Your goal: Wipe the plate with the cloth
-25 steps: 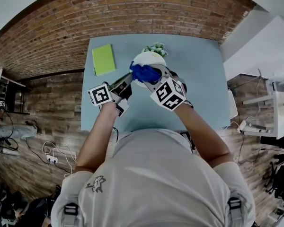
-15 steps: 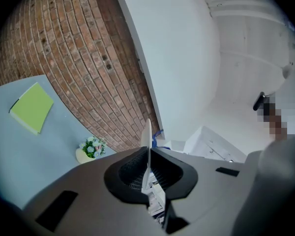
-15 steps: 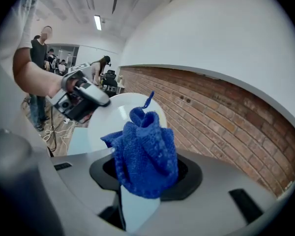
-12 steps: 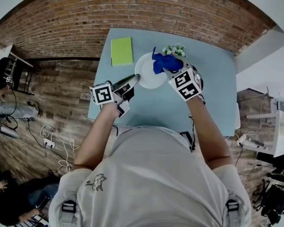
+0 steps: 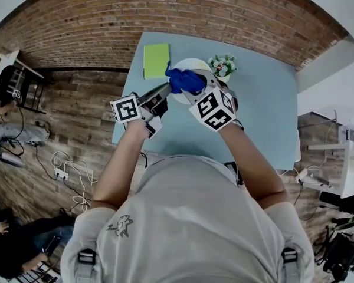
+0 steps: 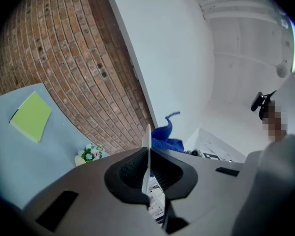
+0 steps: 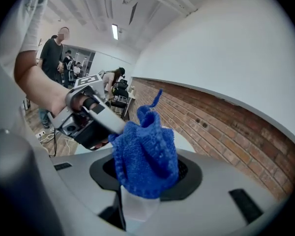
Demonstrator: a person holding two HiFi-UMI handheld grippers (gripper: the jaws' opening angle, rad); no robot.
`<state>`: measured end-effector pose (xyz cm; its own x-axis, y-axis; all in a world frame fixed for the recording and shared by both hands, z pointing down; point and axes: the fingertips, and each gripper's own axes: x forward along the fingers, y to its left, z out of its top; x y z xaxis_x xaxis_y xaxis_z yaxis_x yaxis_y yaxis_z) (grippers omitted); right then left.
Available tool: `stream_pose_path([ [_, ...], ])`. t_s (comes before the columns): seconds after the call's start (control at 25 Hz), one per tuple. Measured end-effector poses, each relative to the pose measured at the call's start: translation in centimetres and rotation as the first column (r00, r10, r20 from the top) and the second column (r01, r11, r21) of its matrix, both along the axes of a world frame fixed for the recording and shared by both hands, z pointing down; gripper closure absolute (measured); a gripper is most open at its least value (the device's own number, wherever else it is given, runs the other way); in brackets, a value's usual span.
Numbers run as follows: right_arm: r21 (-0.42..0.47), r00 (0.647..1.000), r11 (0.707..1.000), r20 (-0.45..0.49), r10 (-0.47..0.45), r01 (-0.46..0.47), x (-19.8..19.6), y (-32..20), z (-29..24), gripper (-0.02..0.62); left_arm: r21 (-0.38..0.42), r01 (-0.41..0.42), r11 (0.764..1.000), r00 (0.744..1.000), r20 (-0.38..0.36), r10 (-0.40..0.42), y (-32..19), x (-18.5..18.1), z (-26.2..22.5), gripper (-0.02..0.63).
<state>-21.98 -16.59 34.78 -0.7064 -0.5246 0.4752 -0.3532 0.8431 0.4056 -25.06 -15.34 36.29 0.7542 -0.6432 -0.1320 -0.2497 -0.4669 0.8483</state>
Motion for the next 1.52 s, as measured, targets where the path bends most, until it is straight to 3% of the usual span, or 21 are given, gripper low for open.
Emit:
stream_pose_path([
  [0.16,-0.047,1.000,0.999,-0.008,-0.006,0.006,1.1,1.5,1.7,0.431,-0.007,0.008,1.000,0.996,-0.086,-0.009,-0.3,-0.2,-0.8,0.581],
  [0.4,-0.103,0.998,0.994,-0.050,0.035,-0.040,4.8,1.3,3.4,0.431,-0.047,-0.019,0.999,0.992,-0.122,0.013,0.4,0.7,0.4,0.581],
  [0.56,-0.077,0.986,0.989,-0.113,0.120,-0.129,8.4,-0.9,3.2,0.433,-0.041,-0.039,0.998,0.994,-0.108,0.034,1.1,0.8,0.8,0.580],
  [0.72,-0.007,0.979,0.984,-0.100,0.177,-0.179,9.4,-3.6,0.5,0.432,-0.014,-0.107,0.994,0.991,-0.085,0.106,2.0,2.4,0.5,0.580],
  [0.88,0.031,0.994,0.997,-0.086,0.070,-0.068,5.2,-1.3,-0.5,0.431,0.002,-0.109,0.994,0.989,-0.099,0.108,1.5,3.2,-0.2,0.580],
  [1.04,-0.028,0.996,0.999,-0.084,-0.035,0.033,3.0,2.3,1.5,0.432,0.038,-0.058,0.998,0.994,-0.086,0.061,0.1,1.3,-1.4,0.580],
  [1.16,-0.080,0.990,0.996,-0.125,-0.058,0.048,3.8,3.3,3.7,0.433,0.057,-0.039,0.998,0.999,-0.034,0.041,-0.4,-0.3,-1.7,0.580],
  [1.28,-0.096,0.987,0.995,-0.157,-0.011,-0.004,5.9,2.3,4.5,0.433,0.128,-0.033,0.991,0.996,0.084,0.022,-0.6,-1.7,-2.1,0.580],
  [1.4,-0.077,0.989,0.996,-0.142,0.039,-0.051,7.4,0.8,3.0,0.433,0.220,-0.044,0.975,0.979,0.204,-0.002,-0.4,-2.2,-3.2,0.583],
  [1.52,-0.043,0.993,0.997,-0.100,0.057,-0.062,7.5,0.2,0.1,0.433,0.310,-0.065,0.948,0.943,0.331,-0.043,-0.2,-2.1,-4.5,0.588],
])
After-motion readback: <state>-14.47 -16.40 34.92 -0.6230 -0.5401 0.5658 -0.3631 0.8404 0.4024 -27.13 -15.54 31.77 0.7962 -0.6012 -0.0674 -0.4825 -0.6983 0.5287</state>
